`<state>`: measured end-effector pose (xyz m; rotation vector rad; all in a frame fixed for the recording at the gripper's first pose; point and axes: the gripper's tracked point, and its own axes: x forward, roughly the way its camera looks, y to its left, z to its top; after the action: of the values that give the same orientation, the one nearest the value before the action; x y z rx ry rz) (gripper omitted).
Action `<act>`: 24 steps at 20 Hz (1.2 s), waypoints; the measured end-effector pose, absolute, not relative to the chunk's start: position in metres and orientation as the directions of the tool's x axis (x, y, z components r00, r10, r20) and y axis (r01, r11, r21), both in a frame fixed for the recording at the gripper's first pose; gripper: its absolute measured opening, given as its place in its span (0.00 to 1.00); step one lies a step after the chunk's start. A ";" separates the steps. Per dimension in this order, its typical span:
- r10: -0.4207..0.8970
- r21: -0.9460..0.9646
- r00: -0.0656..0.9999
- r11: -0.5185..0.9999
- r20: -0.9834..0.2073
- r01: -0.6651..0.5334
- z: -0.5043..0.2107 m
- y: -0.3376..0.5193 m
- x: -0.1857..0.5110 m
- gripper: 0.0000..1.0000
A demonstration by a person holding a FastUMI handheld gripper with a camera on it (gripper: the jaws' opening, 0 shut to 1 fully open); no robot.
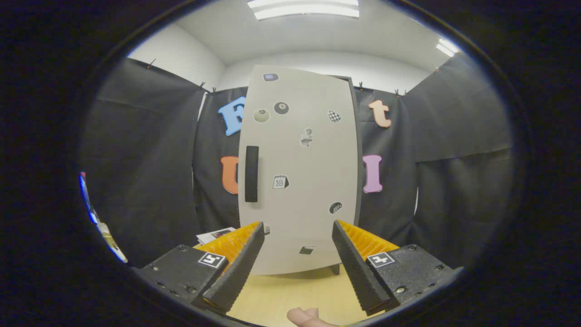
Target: Open the shoe cabinet door, grab the shoes and put them into the shoe cabinet, then close the shoe cabinet door.
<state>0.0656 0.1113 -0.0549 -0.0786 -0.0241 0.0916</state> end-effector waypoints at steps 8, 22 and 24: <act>0.053 -0.057 0.998 0.997 0.021 -0.051 -0.064 0.095 0.024 0.99; 0.011 -0.087 0.999 0.996 0.040 -0.008 -0.060 0.072 0.009 0.99; 0.012 -0.086 0.999 0.996 0.039 -0.009 -0.059 0.073 0.008 0.99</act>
<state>0.0081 0.0726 -0.0592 -0.0862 -0.0392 0.0106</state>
